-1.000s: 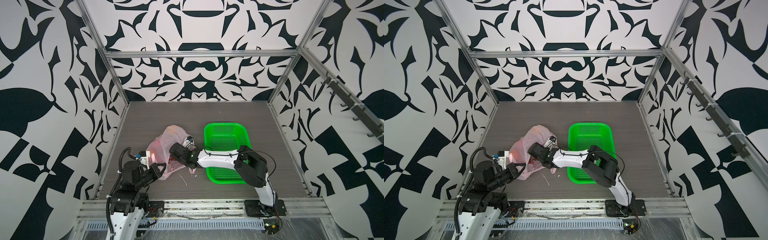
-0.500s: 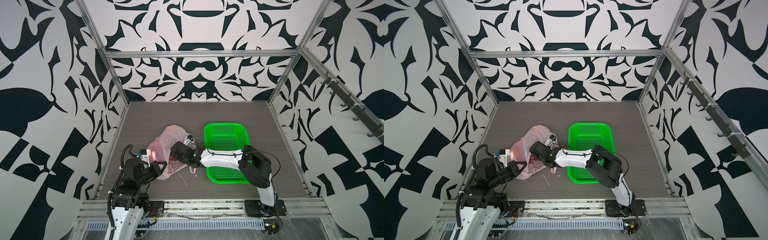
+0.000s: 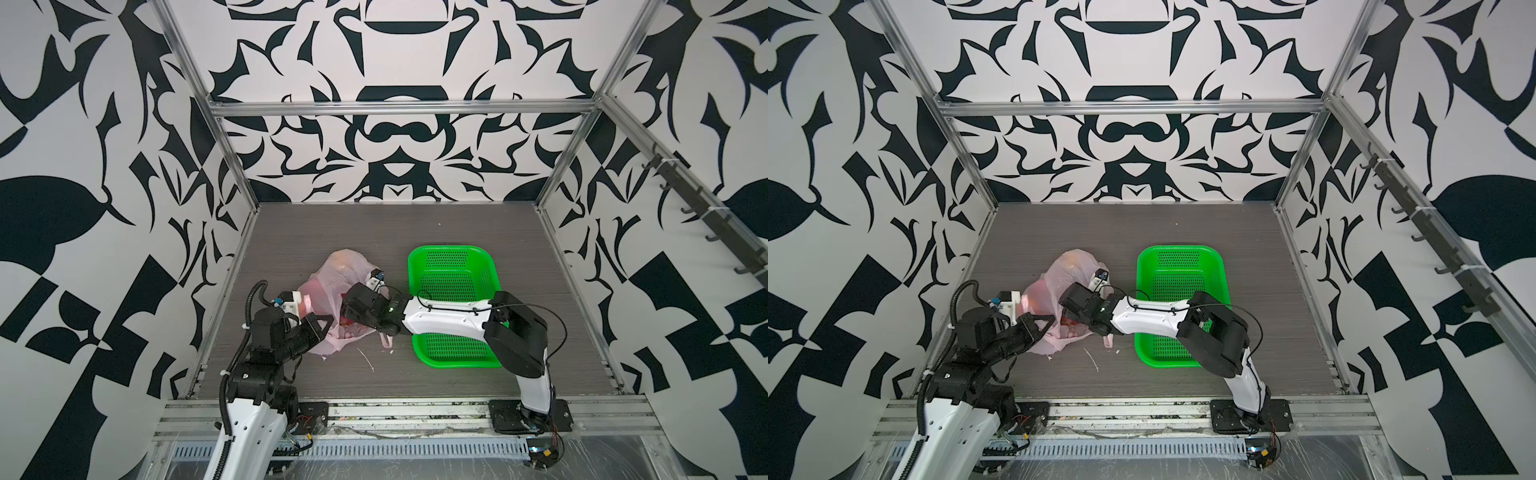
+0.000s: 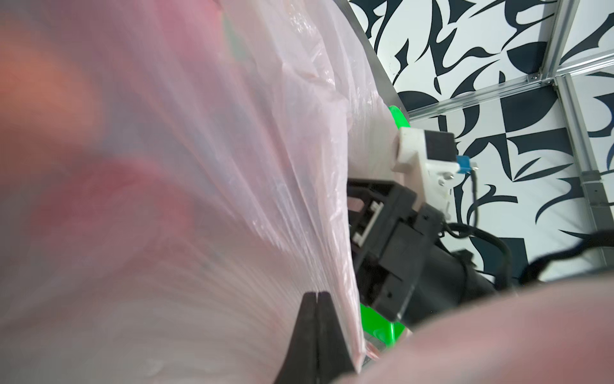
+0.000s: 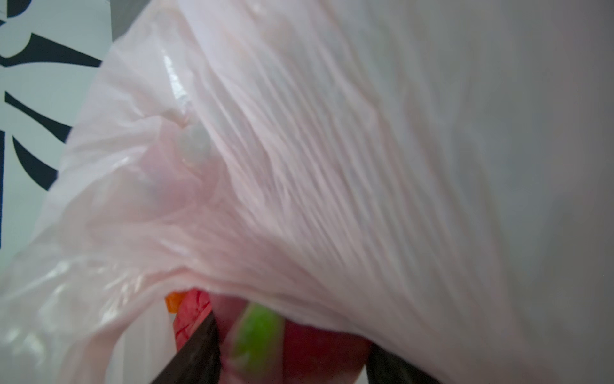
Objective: Untie the knot of the plastic bag and take out the fruit
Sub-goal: 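Close the right gripper on the red dragon fruit inside the bag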
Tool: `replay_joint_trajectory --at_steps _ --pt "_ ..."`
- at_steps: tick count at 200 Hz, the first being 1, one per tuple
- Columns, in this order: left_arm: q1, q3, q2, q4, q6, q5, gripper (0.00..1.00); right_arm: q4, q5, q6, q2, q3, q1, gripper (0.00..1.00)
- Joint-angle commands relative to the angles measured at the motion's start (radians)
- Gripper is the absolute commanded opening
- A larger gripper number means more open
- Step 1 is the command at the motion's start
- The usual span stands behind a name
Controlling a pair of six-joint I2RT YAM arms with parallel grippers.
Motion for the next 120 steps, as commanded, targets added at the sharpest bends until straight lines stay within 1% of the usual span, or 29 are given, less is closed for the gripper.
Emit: replay_joint_trajectory --at_steps 1,64,120 --pt "-0.002 -0.01 0.017 0.054 0.009 -0.024 0.0 -0.019 0.009 -0.06 -0.08 0.051 0.005 0.5" --pt "-0.003 -0.014 0.061 0.124 -0.008 -0.069 0.0 -0.073 -0.028 -0.138 -0.13 0.058 0.005 0.5" --pt "-0.003 -0.009 0.086 0.149 -0.001 -0.103 0.0 -0.123 -0.049 -0.2 -0.179 0.06 0.005 0.5"
